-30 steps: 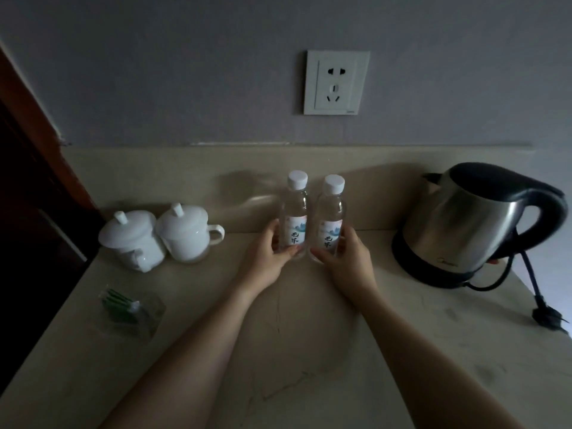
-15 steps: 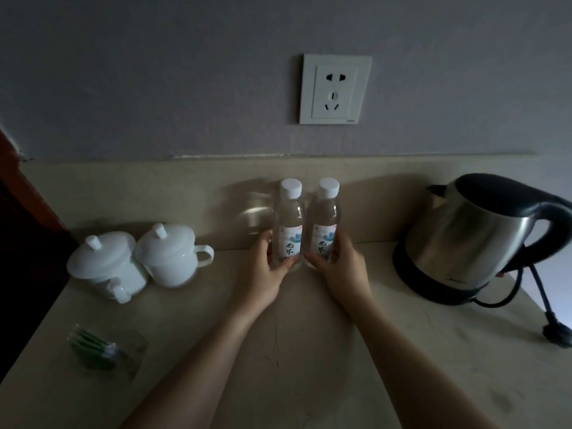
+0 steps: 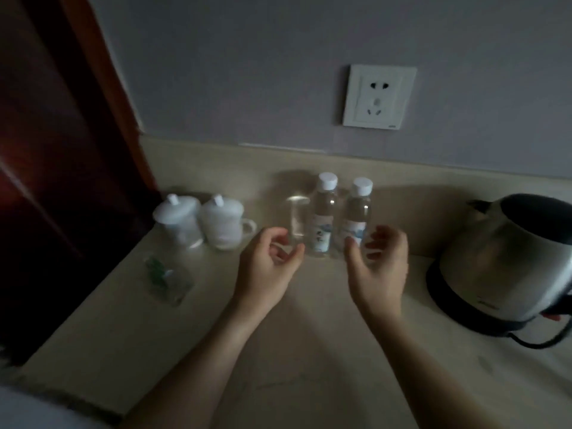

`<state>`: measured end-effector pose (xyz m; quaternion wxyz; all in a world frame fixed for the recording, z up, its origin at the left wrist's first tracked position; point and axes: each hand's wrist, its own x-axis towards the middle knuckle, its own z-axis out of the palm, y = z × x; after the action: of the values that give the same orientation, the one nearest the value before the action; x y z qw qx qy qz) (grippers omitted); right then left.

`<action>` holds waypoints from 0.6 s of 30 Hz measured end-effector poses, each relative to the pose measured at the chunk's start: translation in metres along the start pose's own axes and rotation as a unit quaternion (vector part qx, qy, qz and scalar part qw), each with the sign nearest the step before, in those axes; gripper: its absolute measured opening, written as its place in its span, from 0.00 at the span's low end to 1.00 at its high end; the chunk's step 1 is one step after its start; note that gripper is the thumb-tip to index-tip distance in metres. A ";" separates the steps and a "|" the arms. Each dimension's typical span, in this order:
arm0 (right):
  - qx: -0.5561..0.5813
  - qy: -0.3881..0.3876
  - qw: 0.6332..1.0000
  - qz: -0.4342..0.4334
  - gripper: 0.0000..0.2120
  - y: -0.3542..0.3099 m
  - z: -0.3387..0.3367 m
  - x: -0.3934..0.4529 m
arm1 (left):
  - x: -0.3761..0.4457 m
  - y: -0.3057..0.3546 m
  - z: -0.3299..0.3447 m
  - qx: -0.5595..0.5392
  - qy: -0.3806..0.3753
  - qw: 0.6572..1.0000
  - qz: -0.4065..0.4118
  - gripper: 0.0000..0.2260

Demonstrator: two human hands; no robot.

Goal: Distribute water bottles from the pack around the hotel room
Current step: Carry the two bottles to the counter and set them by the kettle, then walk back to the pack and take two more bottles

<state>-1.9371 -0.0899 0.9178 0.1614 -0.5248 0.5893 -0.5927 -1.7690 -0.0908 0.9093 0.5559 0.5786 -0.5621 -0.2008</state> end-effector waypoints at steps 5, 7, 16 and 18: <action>0.162 -0.163 0.967 -0.112 0.06 -0.109 0.036 -0.049 | -0.034 0.046 -0.103 0.093 0.094 0.989 0.073 0.08; 0.200 -0.249 0.938 -0.135 0.06 -0.147 0.065 -0.082 | -0.051 0.051 -0.160 0.148 0.161 0.974 0.066 0.10; 0.236 -0.580 0.752 -0.207 0.11 -0.283 0.176 -0.284 | -0.187 0.039 -0.420 0.263 0.358 0.888 -0.122 0.12; 0.240 -0.622 0.713 -0.218 0.11 -0.307 0.196 -0.328 | -0.219 0.037 -0.464 0.275 0.385 0.867 -0.157 0.09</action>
<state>-1.5168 0.1501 0.9944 0.4782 -0.8323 0.0630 -0.2732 -1.4505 0.3035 0.9955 0.5073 0.8202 -0.2378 0.1158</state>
